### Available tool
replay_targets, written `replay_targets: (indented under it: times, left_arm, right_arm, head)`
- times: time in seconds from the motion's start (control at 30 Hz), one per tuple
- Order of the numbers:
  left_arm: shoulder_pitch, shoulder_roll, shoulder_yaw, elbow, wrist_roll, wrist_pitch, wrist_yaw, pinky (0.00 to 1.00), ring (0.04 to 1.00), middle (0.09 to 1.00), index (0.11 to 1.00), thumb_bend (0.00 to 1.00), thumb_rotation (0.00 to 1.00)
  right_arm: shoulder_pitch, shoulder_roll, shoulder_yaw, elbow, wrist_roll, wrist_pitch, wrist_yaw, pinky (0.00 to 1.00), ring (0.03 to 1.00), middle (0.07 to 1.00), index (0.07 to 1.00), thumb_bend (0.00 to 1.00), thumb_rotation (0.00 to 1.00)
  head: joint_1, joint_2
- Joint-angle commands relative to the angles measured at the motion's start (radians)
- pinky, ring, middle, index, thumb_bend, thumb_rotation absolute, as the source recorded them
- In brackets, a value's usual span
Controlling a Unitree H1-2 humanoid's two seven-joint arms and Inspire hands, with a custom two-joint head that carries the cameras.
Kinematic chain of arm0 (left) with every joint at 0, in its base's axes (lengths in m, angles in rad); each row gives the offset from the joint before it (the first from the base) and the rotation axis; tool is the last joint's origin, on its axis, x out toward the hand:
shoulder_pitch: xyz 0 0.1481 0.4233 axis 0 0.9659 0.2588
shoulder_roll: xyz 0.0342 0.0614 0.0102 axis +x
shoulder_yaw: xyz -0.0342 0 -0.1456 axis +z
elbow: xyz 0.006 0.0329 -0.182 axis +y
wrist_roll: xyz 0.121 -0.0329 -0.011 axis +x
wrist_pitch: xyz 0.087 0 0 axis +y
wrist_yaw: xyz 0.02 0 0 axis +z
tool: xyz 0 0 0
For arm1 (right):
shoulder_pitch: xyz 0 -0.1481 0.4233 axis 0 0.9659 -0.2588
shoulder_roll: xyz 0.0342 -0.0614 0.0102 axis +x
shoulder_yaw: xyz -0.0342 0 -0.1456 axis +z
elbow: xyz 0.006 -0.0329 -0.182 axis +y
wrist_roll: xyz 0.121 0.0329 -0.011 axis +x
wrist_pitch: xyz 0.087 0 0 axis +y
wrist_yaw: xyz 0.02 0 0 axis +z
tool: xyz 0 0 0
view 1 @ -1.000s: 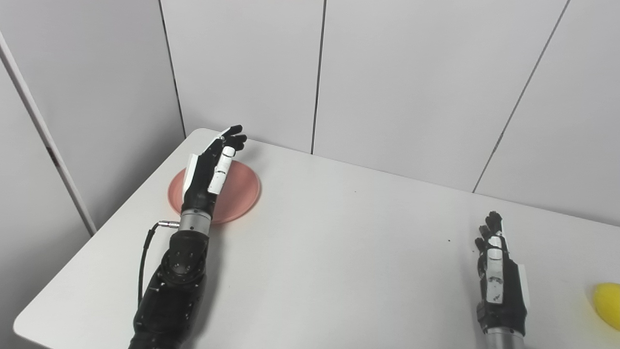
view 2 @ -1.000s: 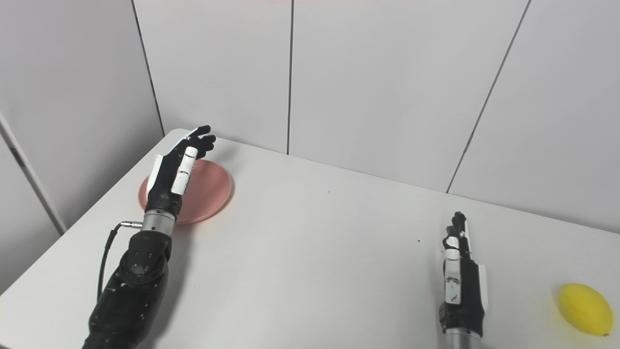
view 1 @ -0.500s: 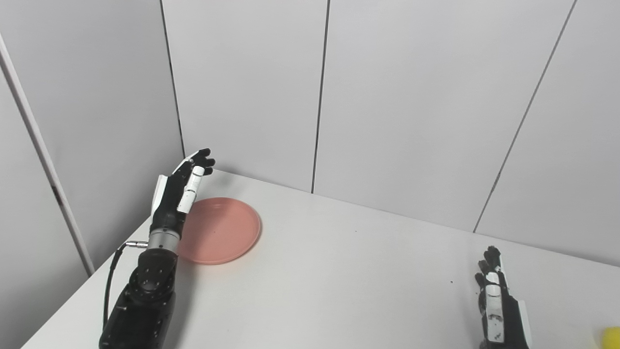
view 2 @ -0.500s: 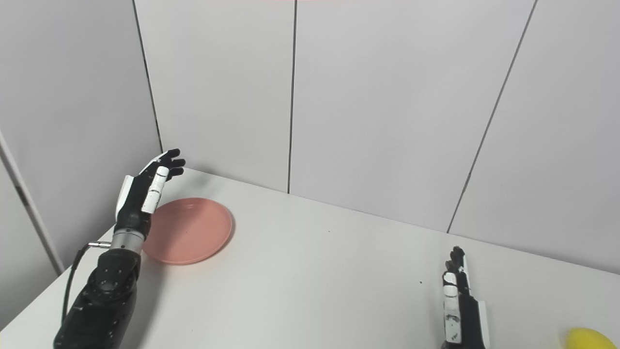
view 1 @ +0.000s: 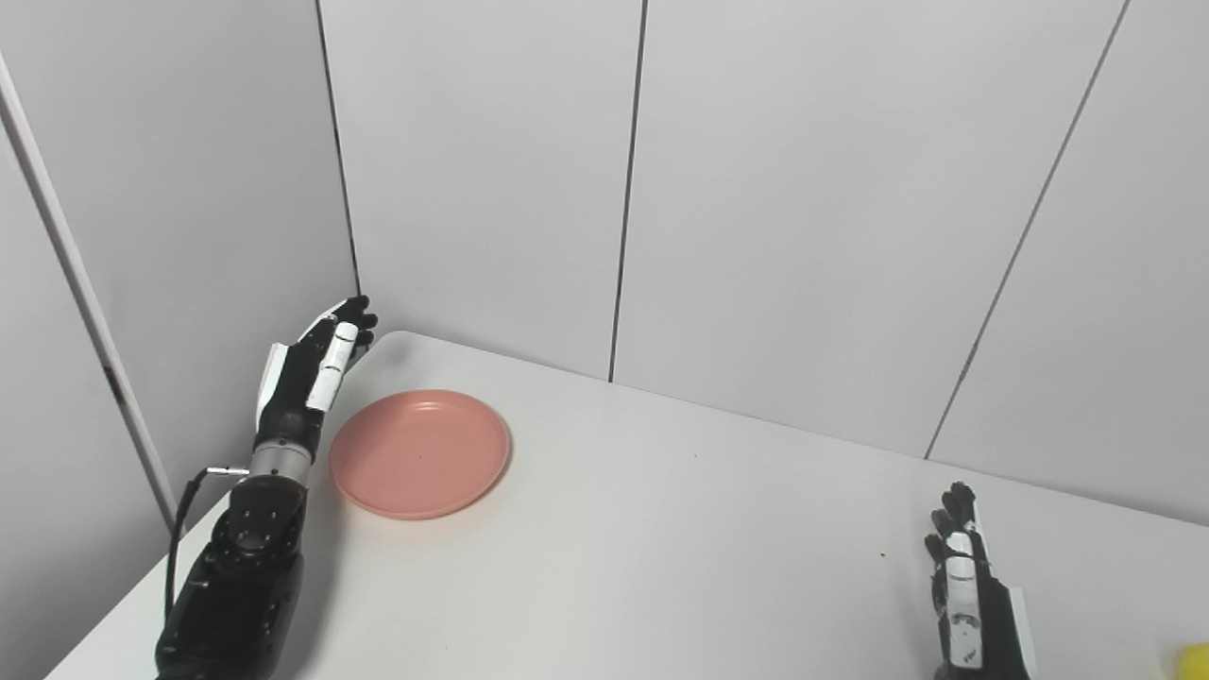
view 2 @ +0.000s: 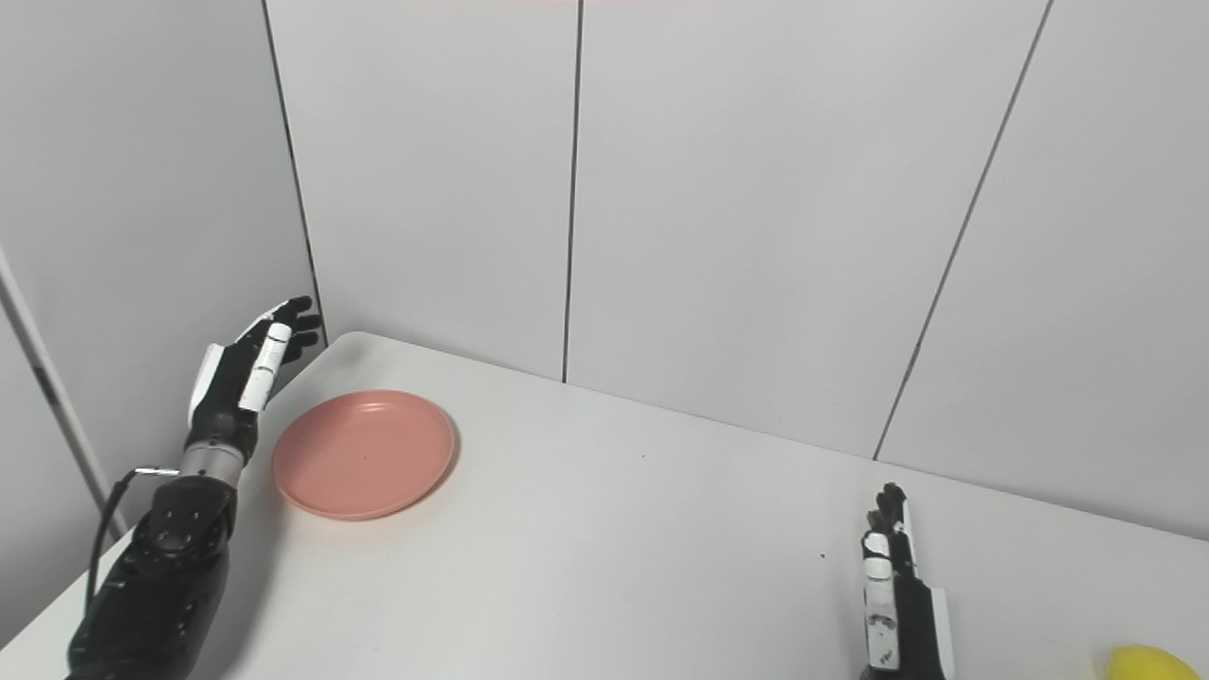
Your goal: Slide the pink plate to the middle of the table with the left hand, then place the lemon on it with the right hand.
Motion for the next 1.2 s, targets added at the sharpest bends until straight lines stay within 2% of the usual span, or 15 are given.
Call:
replay_targets:
  times: [0.0,0.1,0.27,0.4,0.53,0.77,1.07,1.17]
  left_arm:
    - [-0.051,0.049,0.013,-0.001,-0.026,-0.006,-0.024,0.93,0.840,0.829,0.828,0.77,1.00]
    - [-0.054,0.062,0.017,0.021,-0.053,0.001,-0.047,0.92,0.846,0.834,0.832,0.77,1.00]
    - [-0.051,0.087,-0.002,0.070,-0.027,-0.014,-0.055,0.88,0.839,0.831,0.829,0.76,1.00]
    - [-0.071,0.076,0.017,0.143,-0.066,-0.034,-0.060,0.87,0.827,0.816,0.807,0.73,1.00]
    - [-0.077,0.069,0.015,0.191,-0.081,-0.057,-0.065,0.85,0.829,0.816,0.813,0.77,1.00]
    - [-0.097,0.048,0.001,0.274,-0.087,-0.104,-0.066,0.86,0.819,0.808,0.804,0.73,1.00]
    - [-0.111,0.021,0.001,0.329,-0.129,-0.120,-0.101,0.89,0.828,0.815,0.814,0.73,1.00]
    - [-0.110,0.001,0.025,0.324,-0.193,-0.103,-0.137,0.85,0.836,0.828,0.823,0.74,1.00]
  right_arm:
    - [0.073,0.005,0.001,0.086,0.013,-0.034,0.019,1.00,1.000,1.000,0.985,0.66,0.99]
    - [0.074,0.003,0.002,0.083,0.005,-0.026,0.011,1.00,1.000,1.000,0.979,0.68,1.00]
    - [0.078,0.003,0.003,0.071,0.002,-0.015,0.010,1.00,1.000,1.000,0.984,0.68,1.00]
    - [0.079,0.001,0.005,0.069,0.001,-0.017,0.013,1.00,1.000,1.000,0.983,0.67,1.00]
    - [0.079,0.000,0.002,0.072,0.009,-0.022,0.016,1.00,1.000,1.000,0.982,0.68,1.00]
    - [0.078,0.001,-0.002,0.073,0.017,-0.025,0.016,1.00,1.000,1.000,0.985,0.66,1.00]
    - [0.084,0.008,0.001,0.054,0.011,-0.011,0.008,1.00,1.000,1.000,0.985,0.65,1.00]
    - [0.086,0.008,0.001,0.048,0.014,0.006,0.010,1.00,1.000,1.000,0.980,0.66,1.00]
  head:
    - [0.001,0.001]
    - [0.001,0.002]
    - [0.004,0.005]
    - [0.002,0.005]
    - [0.002,0.007]
    - [-0.001,0.004]
    - [-0.004,0.007]
    - [-0.008,0.005]
